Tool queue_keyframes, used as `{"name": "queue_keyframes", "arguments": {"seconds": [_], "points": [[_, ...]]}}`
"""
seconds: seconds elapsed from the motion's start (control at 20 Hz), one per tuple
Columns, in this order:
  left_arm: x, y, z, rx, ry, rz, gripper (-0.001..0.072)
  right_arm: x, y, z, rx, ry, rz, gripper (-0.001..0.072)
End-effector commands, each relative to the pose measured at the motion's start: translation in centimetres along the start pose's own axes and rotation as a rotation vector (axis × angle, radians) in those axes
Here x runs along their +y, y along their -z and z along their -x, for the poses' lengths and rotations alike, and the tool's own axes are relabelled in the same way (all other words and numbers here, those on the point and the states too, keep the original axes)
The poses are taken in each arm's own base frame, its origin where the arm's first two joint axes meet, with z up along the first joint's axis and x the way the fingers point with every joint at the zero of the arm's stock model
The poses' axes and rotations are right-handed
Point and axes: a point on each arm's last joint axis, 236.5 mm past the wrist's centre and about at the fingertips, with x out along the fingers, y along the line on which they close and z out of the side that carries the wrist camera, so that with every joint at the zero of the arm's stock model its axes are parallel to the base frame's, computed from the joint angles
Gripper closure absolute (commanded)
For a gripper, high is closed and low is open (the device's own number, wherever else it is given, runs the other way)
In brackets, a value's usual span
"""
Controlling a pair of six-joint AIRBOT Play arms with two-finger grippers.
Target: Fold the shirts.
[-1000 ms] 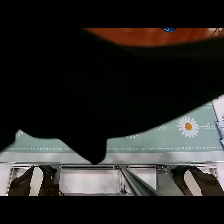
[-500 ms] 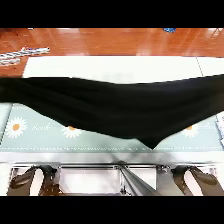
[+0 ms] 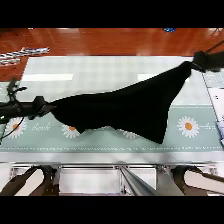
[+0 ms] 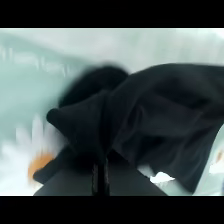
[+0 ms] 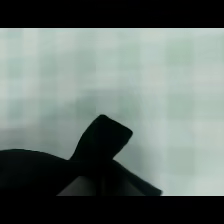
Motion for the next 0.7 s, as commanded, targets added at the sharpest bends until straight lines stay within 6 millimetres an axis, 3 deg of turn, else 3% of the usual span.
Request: {"name": "queue_keyframes", "arguments": {"seconds": [0.0, 0.05, 0.1, 0.15, 0.25, 0.35, 0.5, 0.55, 0.65], "points": [[1.0, -2.9, -4.3, 0.002, 0.121, 0.100, 0.0687, 0.1, -2.5, -5.6, 0.008, -0.135, -0.146, 0.0674], [0.7, -3.6, -4.7, 0.005, 0.155, 0.132, 0.0673, -0.4, -2.5, -6.3, 0.020, -0.131, -0.180, 0.0525], [0.3, -3.9, -4.9, 0.030, 0.178, 0.140, 0.0489, -0.9, -2.5, -6.4, 0.024, -0.127, -0.205, 0.0283], [-0.2, -3.8, -4.7, 0.070, 0.198, 0.126, 0.0198, -1.3, -2.8, -6.0, 0.018, -0.125, -0.208, 0.0299], [1.0, -3.9, -2.7, 0.161, 0.140, 0.065, 0.0199, -2.5, -3.0, -3.3, 0.028, -0.124, -0.215, 0.0299], [4.5, -3.6, 0.6, 0.221, -0.004, 0.113, 0.0200, -5.1, -2.1, 0.5, 0.053, -0.092, -0.224, 0.0303], [8.3, -2.5, 4.6, 0.162, -0.090, 0.167, 0.0200, -13.0, 3.4, 5.4, 0.156, 0.189, -0.250, 0.0308], [9.3, -1.9, 4.7, 0.110, -0.092, 0.220, 0.0200, -14.3, 5.3, 5.8, 0.148, 0.232, -0.313, 0.0308], [9.6, 0.6, 2.8, 0.064, -0.030, 0.322, 0.0200, -15.1, 9.4, 4.4, 0.103, 0.230, -0.424, 0.0308]]}}
